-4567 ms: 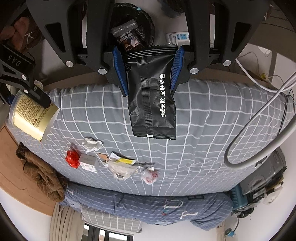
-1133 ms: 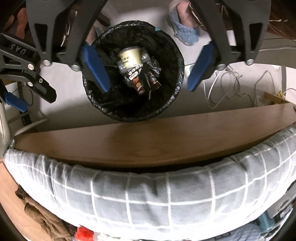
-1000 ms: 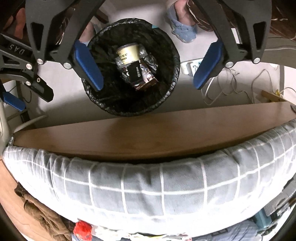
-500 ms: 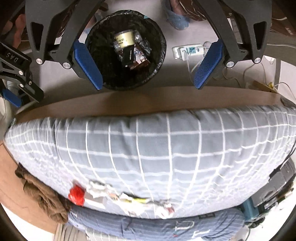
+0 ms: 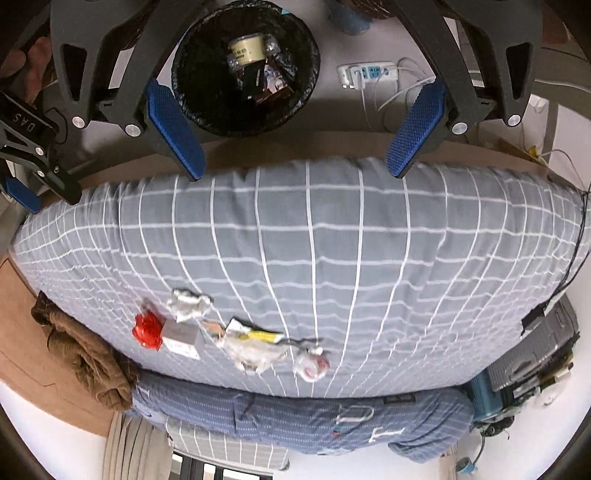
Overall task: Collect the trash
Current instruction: 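Move both open tools back over the bed toward the remaining trash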
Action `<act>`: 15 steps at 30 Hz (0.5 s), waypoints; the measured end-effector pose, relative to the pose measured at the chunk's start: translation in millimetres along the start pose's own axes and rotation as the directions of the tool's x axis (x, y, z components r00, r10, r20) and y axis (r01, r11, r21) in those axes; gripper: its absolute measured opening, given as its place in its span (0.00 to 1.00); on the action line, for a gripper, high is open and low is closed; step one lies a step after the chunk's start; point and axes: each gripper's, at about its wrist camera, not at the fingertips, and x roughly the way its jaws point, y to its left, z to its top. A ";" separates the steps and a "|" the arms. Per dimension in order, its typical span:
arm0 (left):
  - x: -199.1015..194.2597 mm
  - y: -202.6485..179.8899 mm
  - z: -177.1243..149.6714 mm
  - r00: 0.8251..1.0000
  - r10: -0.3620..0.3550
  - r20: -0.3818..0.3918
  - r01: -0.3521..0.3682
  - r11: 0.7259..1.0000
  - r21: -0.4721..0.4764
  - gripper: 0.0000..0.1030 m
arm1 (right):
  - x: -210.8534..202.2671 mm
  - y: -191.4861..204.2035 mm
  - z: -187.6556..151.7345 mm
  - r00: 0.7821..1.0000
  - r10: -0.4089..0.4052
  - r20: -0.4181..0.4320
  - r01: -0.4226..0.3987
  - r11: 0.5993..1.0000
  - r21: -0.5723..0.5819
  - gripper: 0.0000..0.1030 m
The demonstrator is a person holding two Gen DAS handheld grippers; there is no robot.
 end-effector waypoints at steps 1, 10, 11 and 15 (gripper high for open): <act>-0.8 -0.1 2.7 1.000 0.002 0.006 -0.002 1.000 0.001 0.94 | 0.0 0.8 2.9 1.000 0.000 0.006 0.000 1.000 -0.003 0.93; 2.8 5.0 40.8 0.999 0.006 0.046 -0.005 1.000 -0.016 0.94 | 1.6 5.1 40.7 0.998 -0.005 0.070 0.007 1.000 -0.029 0.93; 3.8 5.5 44.8 0.999 0.007 0.048 -0.006 1.000 -0.017 0.94 | 2.4 4.8 44.1 0.997 -0.005 0.074 0.008 1.000 -0.029 0.93; 12.8 7.9 65.6 0.998 0.017 0.055 -0.016 1.000 -0.023 0.94 | 9.5 1.5 60.5 0.996 -0.004 0.085 0.006 1.000 -0.029 0.93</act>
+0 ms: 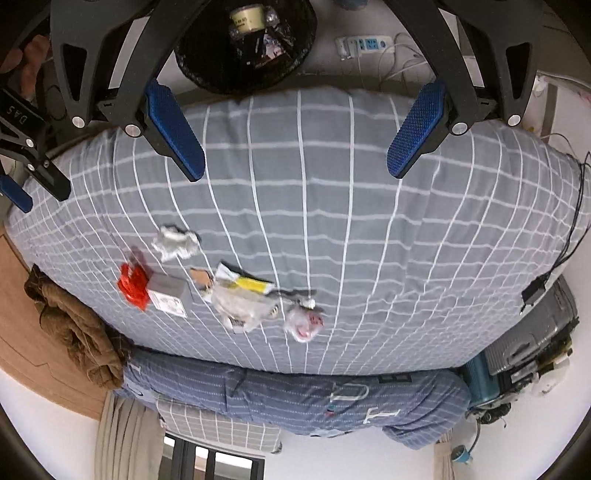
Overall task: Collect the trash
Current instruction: 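Move both open tools back over the bed toward the remaining trash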
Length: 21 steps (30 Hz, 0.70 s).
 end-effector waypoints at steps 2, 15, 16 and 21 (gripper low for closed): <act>5.8 1.1 9.0 1.000 -0.002 -0.001 0.002 1.000 -0.008 0.94 | 7.2 -1.9 9.7 1.000 -0.004 0.006 0.004 1.000 0.000 0.93; 52.7 1.9 77.3 0.999 0.034 0.028 -0.034 0.999 0.006 0.94 | 67.1 -29.7 58.5 1.000 -0.026 -0.014 0.026 0.999 0.043 0.93; 57.4 2.4 83.0 0.999 0.037 0.029 -0.037 0.999 0.006 0.94 | 73.7 -33.5 63.1 0.999 -0.029 -0.017 0.030 0.998 0.051 0.93; 89.0 6.8 111.1 0.998 0.052 0.022 -0.052 0.999 0.003 0.94 | 104.4 -48.7 81.2 0.999 -0.042 -0.034 0.045 0.995 0.094 0.93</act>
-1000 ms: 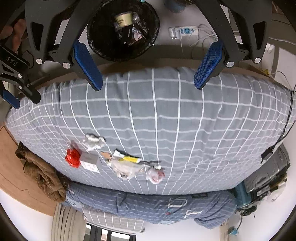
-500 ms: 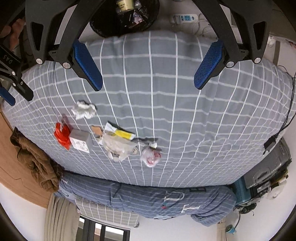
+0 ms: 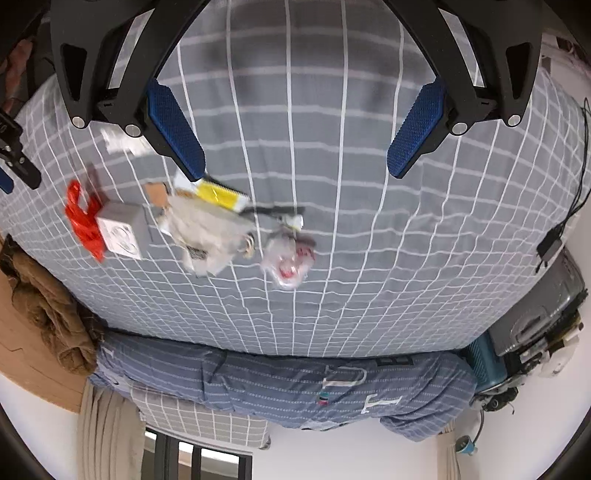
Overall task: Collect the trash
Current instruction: 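Move both open tools back over the bed toward the remaining trash, then grasp the clear plastic bag with the left tool while the right tool grasps the red plastic bag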
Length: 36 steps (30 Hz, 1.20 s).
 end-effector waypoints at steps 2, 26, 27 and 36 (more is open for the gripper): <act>14.9 1.0 11.1 1.000 0.003 -0.007 -0.003 1.000 -0.004 0.94 | 14.9 -4.6 9.4 1.000 -0.011 -0.005 0.011 1.000 0.013 0.92; 148.4 -1.0 86.2 0.997 0.048 -0.066 -0.048 0.999 -0.002 0.93 | 141.4 -29.8 57.4 0.991 -0.053 -0.119 0.063 0.995 0.082 0.79; 151.8 -1.2 86.6 0.996 0.050 -0.070 -0.050 0.999 -0.004 0.93 | 145.8 -30.3 56.6 0.991 -0.048 -0.128 0.059 0.995 0.084 0.76; 167.4 -8.9 84.6 0.994 0.055 -0.092 -0.054 0.998 0.019 0.69 | 159.7 -26.8 51.7 0.985 -0.001 -0.170 0.012 0.998 0.060 0.51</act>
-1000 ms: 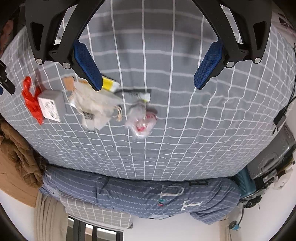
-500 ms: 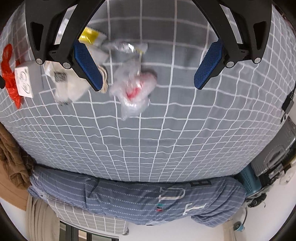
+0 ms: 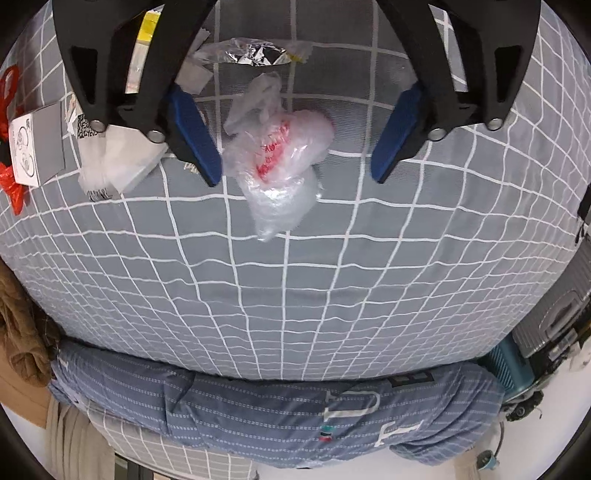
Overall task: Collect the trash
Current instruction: 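Grasp the clear plastic bag with the left tool while the right tool grasps the red plastic bag, then carry the clear bag and red bag down over the wastebasket with both tools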
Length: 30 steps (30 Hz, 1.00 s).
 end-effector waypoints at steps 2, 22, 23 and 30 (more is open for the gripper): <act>3.3 -1.6 -1.8 1.000 -0.012 -0.016 0.012 1.000 0.007 0.57 | 1.0 0.4 -1.0 1.000 0.011 -0.010 -0.011 1.000 0.001 0.47; -26.8 1.2 0.6 0.999 -0.027 0.024 0.027 1.000 -0.004 0.50 | -24.7 2.9 10.0 0.998 0.032 0.055 -0.032 0.999 -0.007 0.26; -30.0 2.3 2.5 0.999 -0.030 0.029 0.030 1.000 -0.006 0.50 | -28.1 3.9 11.6 0.997 0.032 0.063 -0.032 0.999 -0.009 0.26; -68.0 6.1 9.3 0.996 -0.044 0.081 0.045 0.999 -0.011 0.50 | -55.7 12.4 19.8 0.991 0.037 0.127 -0.033 0.999 -0.036 0.26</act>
